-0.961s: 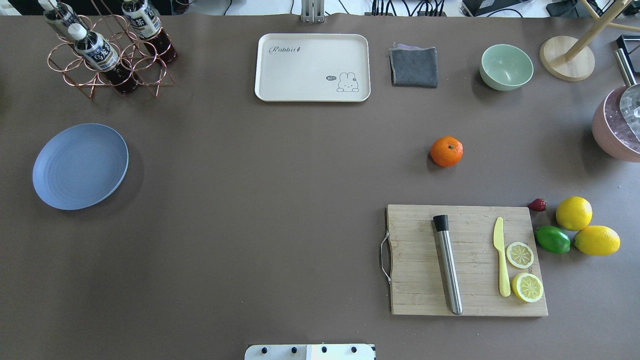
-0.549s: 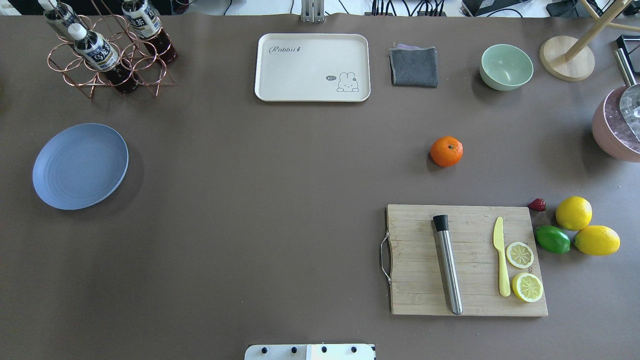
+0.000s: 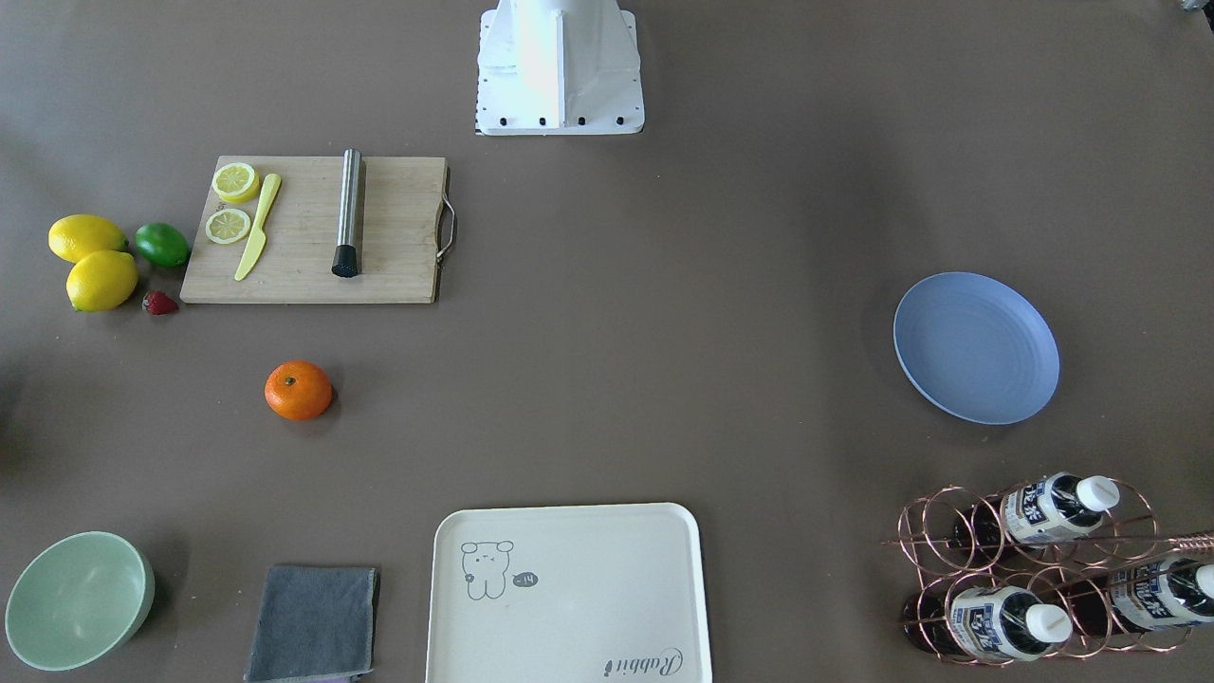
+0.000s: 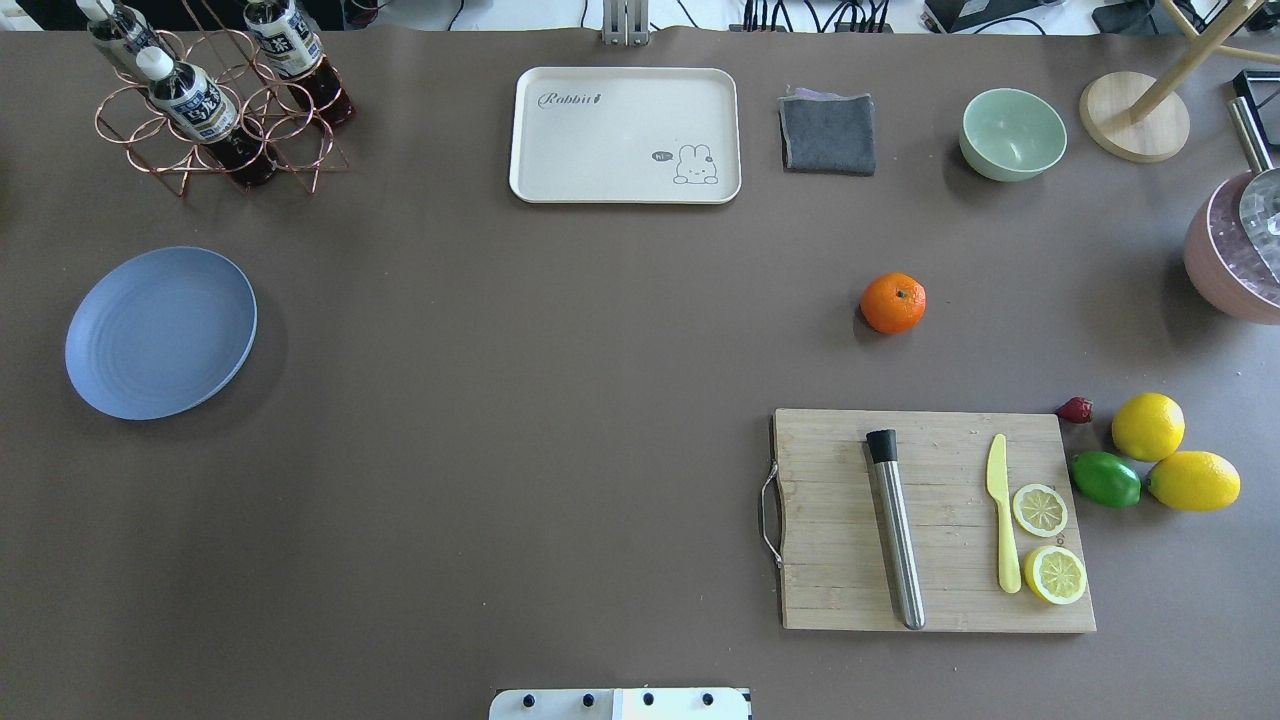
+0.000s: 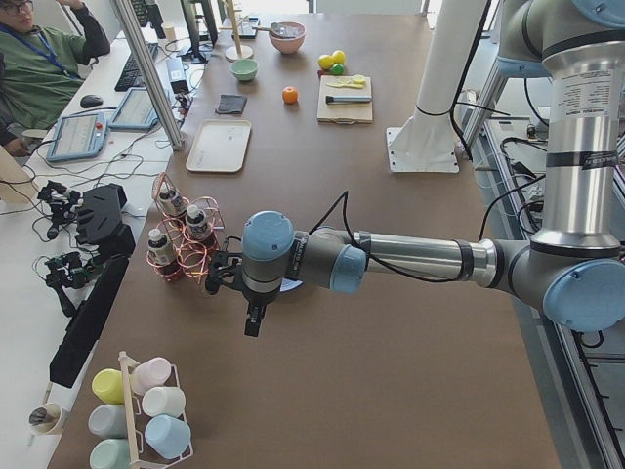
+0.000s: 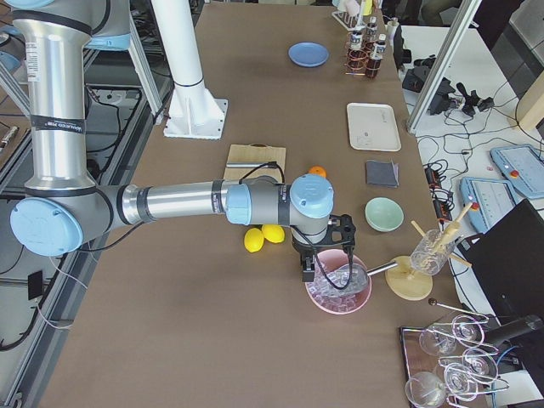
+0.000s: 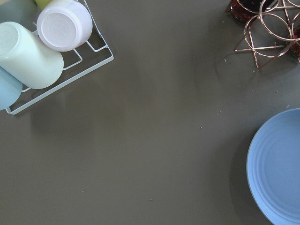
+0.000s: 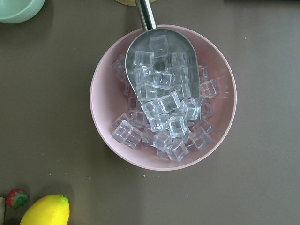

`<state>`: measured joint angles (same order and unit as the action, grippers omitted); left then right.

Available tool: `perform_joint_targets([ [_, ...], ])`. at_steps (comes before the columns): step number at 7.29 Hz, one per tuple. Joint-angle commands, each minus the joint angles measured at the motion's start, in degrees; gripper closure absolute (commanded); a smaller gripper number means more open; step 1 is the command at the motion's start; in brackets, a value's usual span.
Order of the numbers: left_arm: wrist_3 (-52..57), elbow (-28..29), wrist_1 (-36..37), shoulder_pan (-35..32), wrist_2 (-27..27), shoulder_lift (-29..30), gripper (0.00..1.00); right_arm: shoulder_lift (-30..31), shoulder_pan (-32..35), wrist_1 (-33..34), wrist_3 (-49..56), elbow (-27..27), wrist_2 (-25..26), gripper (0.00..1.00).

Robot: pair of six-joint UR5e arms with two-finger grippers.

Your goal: Pick orange to plate

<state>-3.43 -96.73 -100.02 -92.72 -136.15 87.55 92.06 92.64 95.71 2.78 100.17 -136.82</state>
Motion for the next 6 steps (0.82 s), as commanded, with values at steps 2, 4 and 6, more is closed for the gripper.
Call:
perform_joint_targets([
  [2, 0.0, -0.8, 0.8, -0.4, -0.3, 0.0, 0.02, 0.8, 0.7, 0.0, 0.1, 1.3, -0.5, 0.0],
  [4, 0.1, -0.6, 0.7, -0.4, -0.3, -0.2, 0.02, 0.5, 0.6, 0.0, 0.0, 0.7, 0.1, 0.0],
  [6, 0.0, -0.9, 0.3, -0.4, -0.2, -0.2, 0.02, 0.2, 0.6, 0.0, 0.0, 1.3, -0.1, 0.0],
])
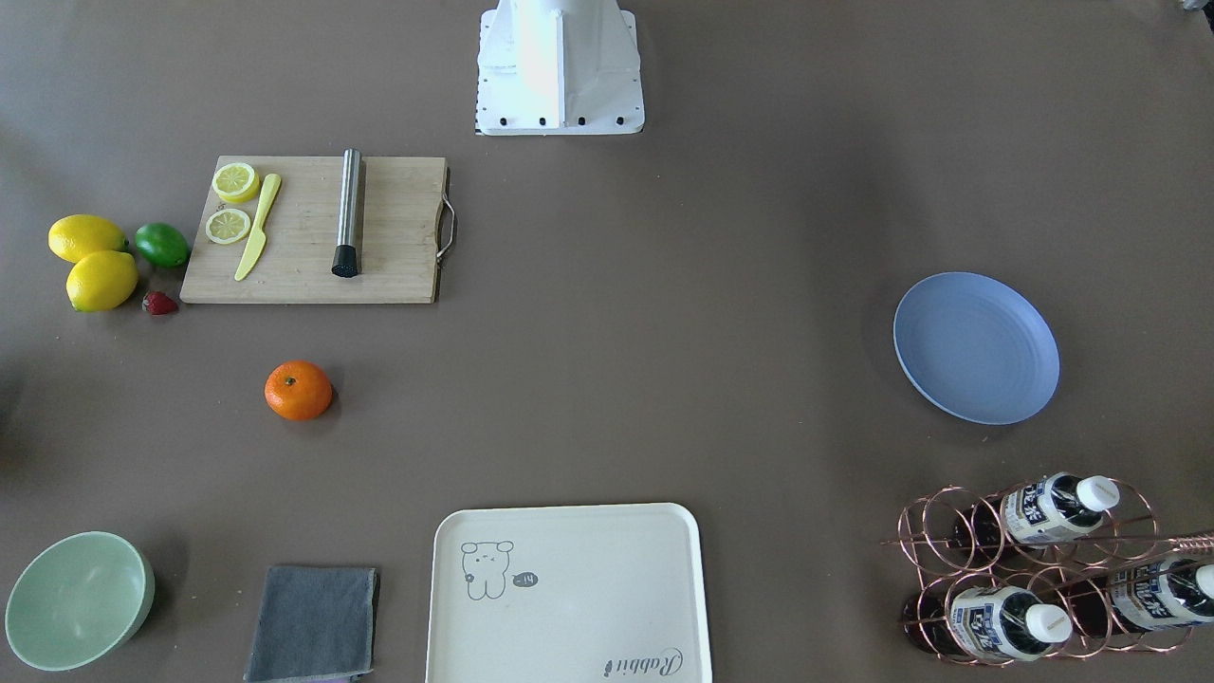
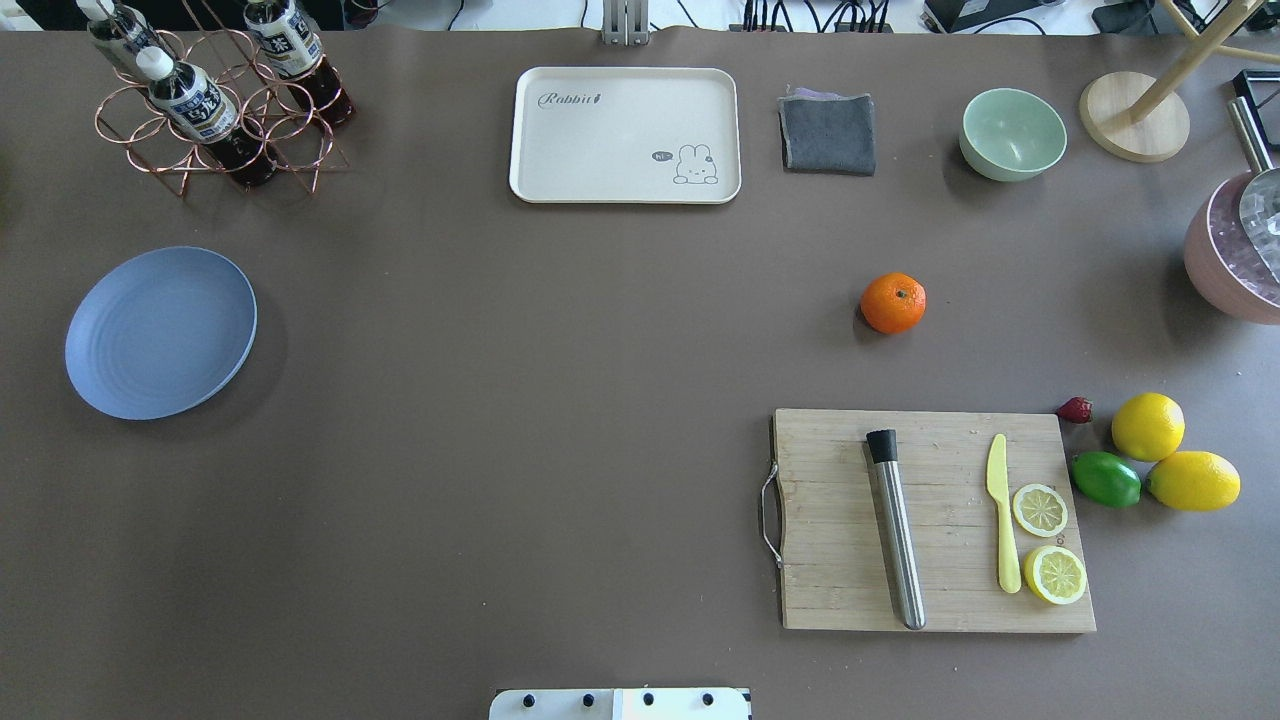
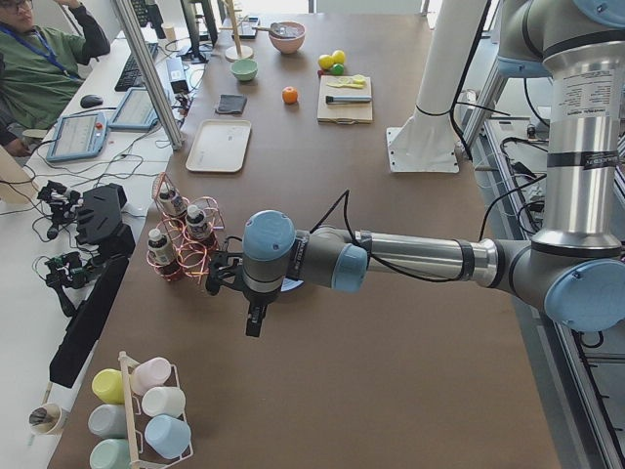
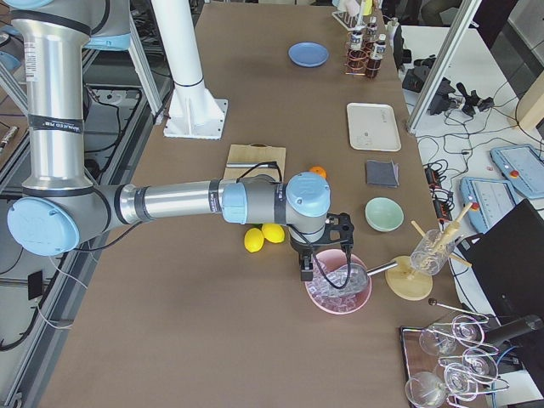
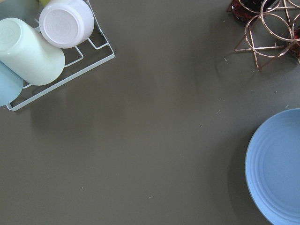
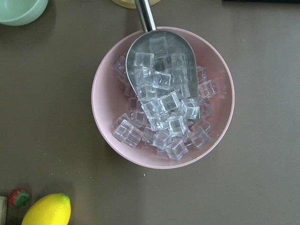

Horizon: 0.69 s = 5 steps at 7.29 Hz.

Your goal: Pick orange to plate

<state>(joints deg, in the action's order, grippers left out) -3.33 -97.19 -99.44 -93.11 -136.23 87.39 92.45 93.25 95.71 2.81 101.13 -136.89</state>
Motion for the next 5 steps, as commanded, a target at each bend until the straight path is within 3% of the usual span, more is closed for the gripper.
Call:
perform_joint_targets([
  [1, 0.2, 0.2, -0.4, 0.1, 0.2, 0.4, 0.02, -0.3, 0.0, 0.0, -0.1, 0.3, 0.0, 0.0],
  [5, -0.1, 2.6, -3.8, 0.5, 0.2, 1.1, 0.02, -2.3, -0.6, 0.1, -0.1, 0.3, -0.1, 0.0],
])
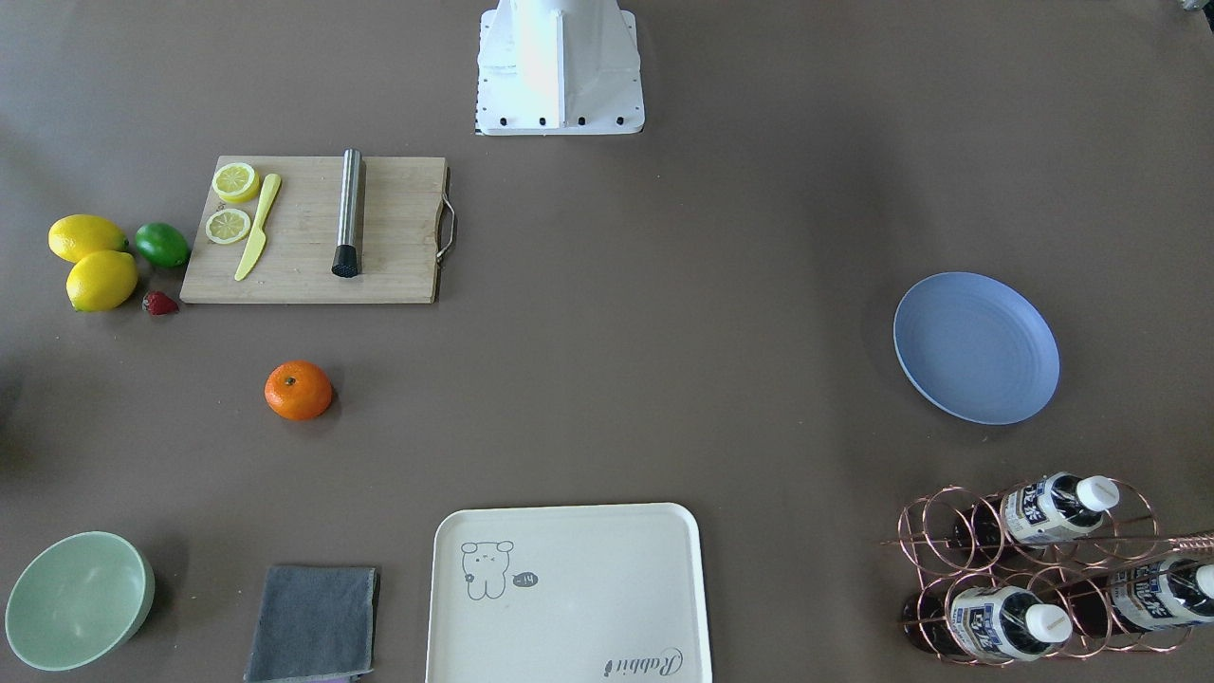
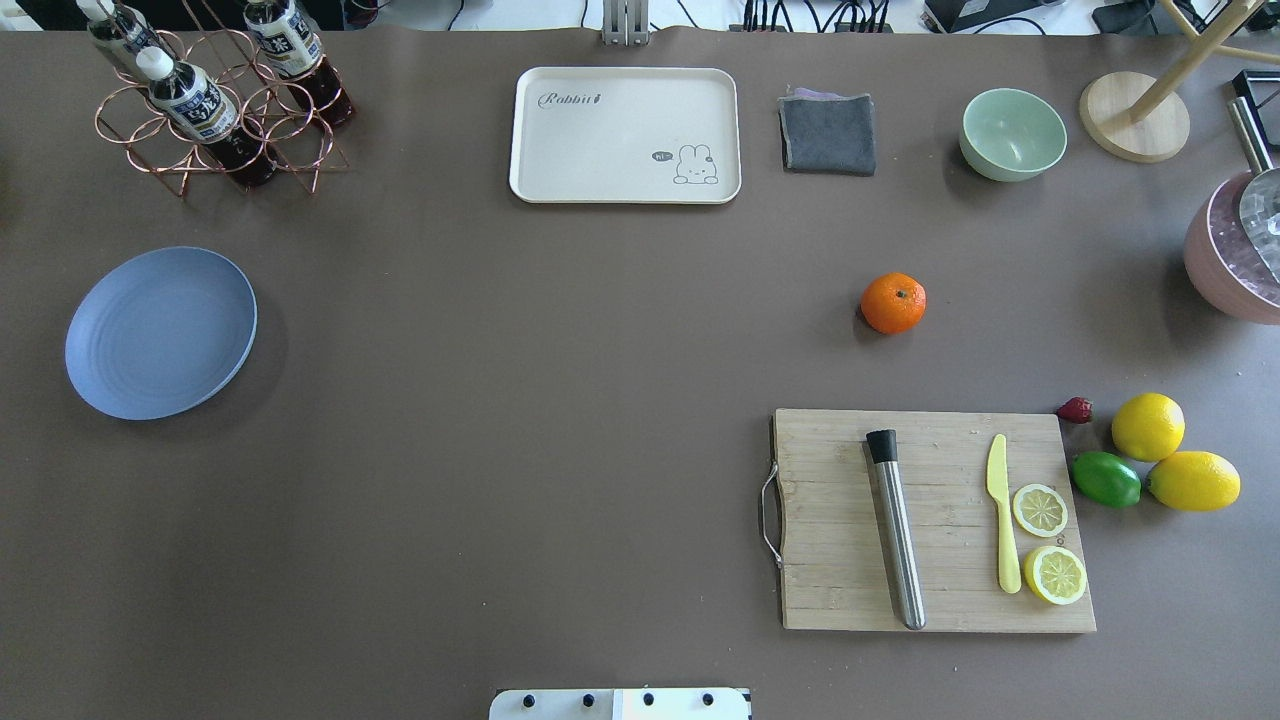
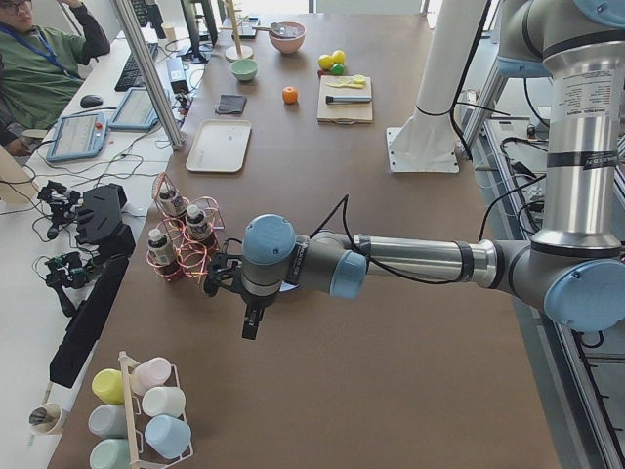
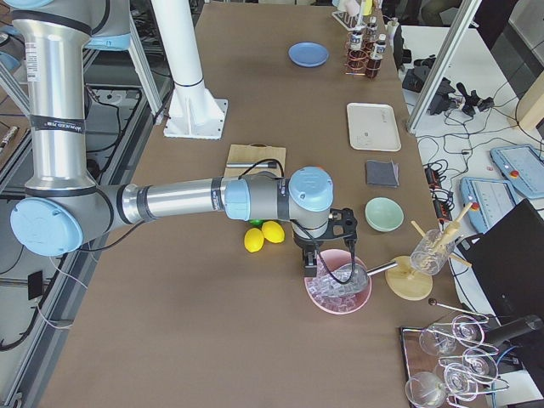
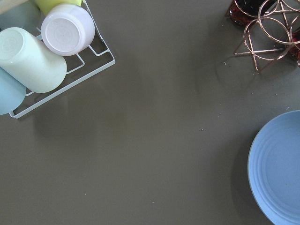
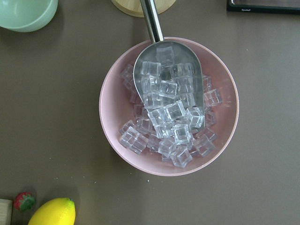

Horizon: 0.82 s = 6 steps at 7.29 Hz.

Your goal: Pick orange to plate

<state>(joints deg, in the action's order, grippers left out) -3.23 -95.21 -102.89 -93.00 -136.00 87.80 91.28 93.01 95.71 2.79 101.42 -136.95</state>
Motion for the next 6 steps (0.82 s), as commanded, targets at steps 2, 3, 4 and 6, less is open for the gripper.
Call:
perform_joint_targets([
  [2, -0.3, 1.2, -5.5, 3.7, -0.1, 0.5, 0.02, -4.5, -5.5, 0.1, -0.8, -0.4, 0.1, 0.0],
  [3, -5.0, 1.1, -8.2, 6.1, -0.1, 0.7, 0.02, -6.0, -8.2, -0.1, -8.2, -0.2, 0.2, 0.0],
  [4, -12.3, 1.4, -14.6, 9.1, 0.0, 0.2, 0.02, -7.2, -10.0, -0.8, -13.7, 0.6, 0.4, 0.0],
  [6, -25.6, 2.3, -24.2, 14.8, 0.0, -1.1, 0.02, -8.5, -13.2, -4.3, -20.1, 0.8, 0.2, 0.0],
])
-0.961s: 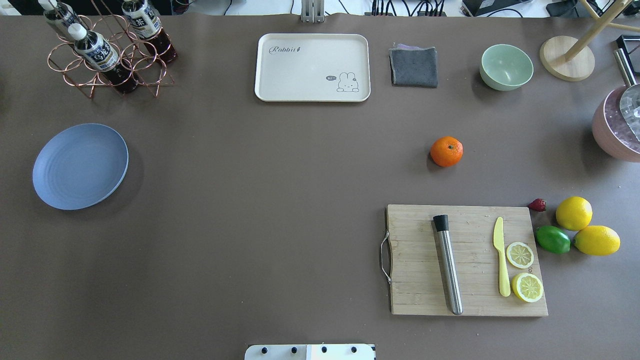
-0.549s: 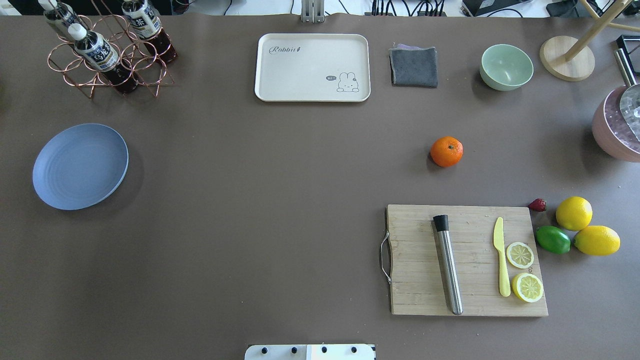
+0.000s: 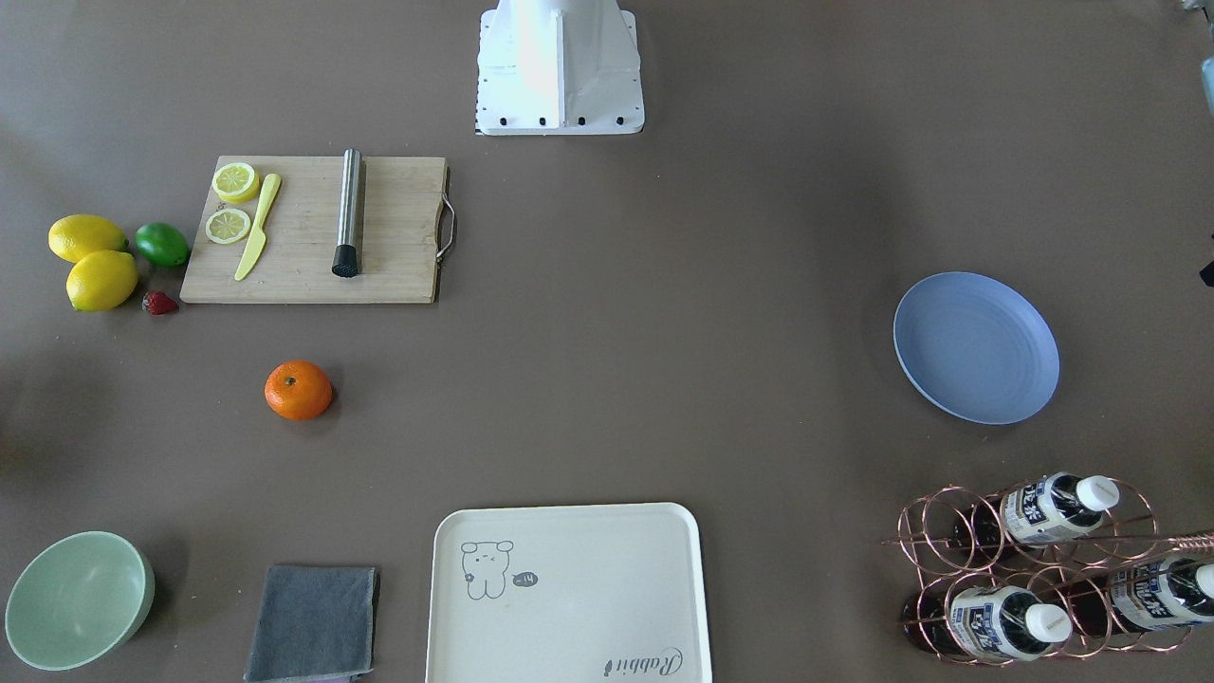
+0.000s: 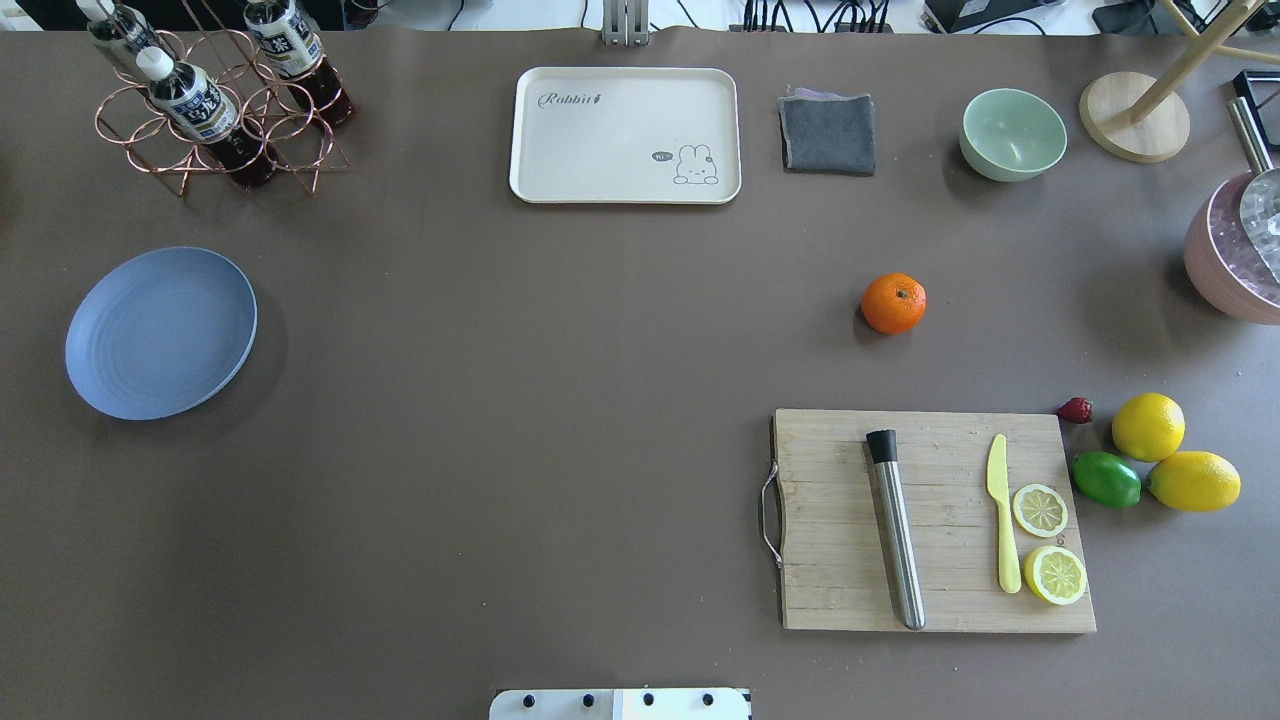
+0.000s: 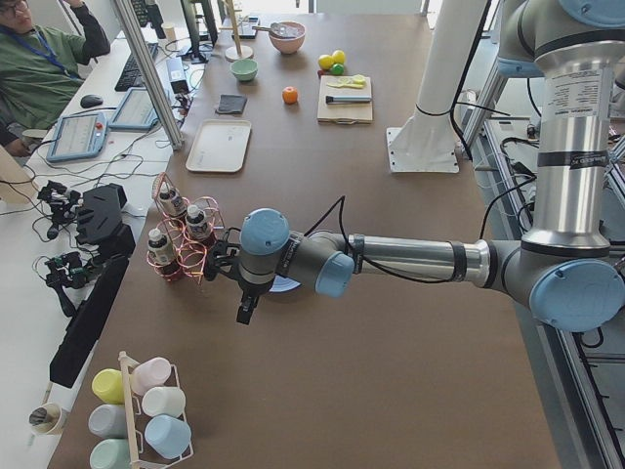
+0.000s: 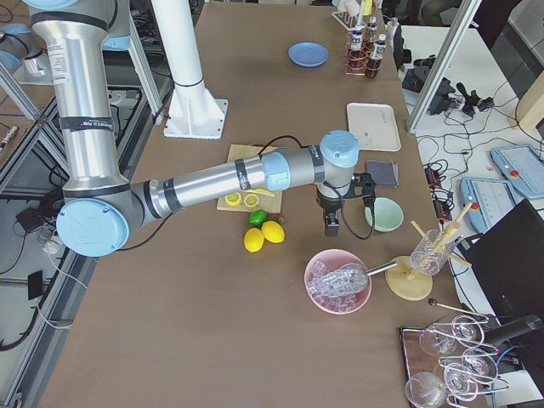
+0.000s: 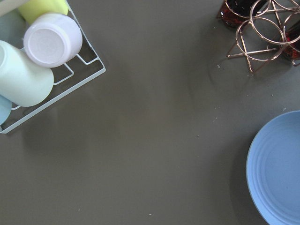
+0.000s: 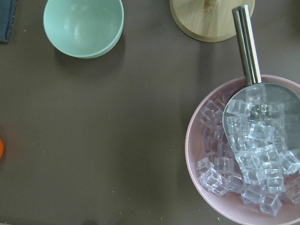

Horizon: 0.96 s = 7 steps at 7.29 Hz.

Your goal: Pick orange to plate

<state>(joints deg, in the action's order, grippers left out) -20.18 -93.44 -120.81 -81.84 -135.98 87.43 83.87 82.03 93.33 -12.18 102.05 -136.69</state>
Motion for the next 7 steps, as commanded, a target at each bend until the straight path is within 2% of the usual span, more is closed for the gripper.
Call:
perform_joint_targets([
  [1, -16.0, 2.7, -13.0, 6.9, 0.0, -1.5, 0.02, -1.4, -5.0, -4.7, -10.0, 0.1, 0.1, 0.0],
  [3, -21.6, 17.5, -33.9, 10.9, 0.1, -0.2, 0.02, -1.7, -9.2, -13.8, -22.9, 0.0, 1.2, 0.0],
  [5, -27.6, 20.1, -37.7, 19.0, 7.6, 2.9, 0.02, -3.0, -11.7, -14.7, -25.0, -0.1, 2.7, 0.0],
  [7, -27.8, 24.1, -37.7, 21.1, 9.3, 6.2, 0.03, -3.0, -11.7, -14.8, -25.0, 0.0, 2.8, 0.0],
])
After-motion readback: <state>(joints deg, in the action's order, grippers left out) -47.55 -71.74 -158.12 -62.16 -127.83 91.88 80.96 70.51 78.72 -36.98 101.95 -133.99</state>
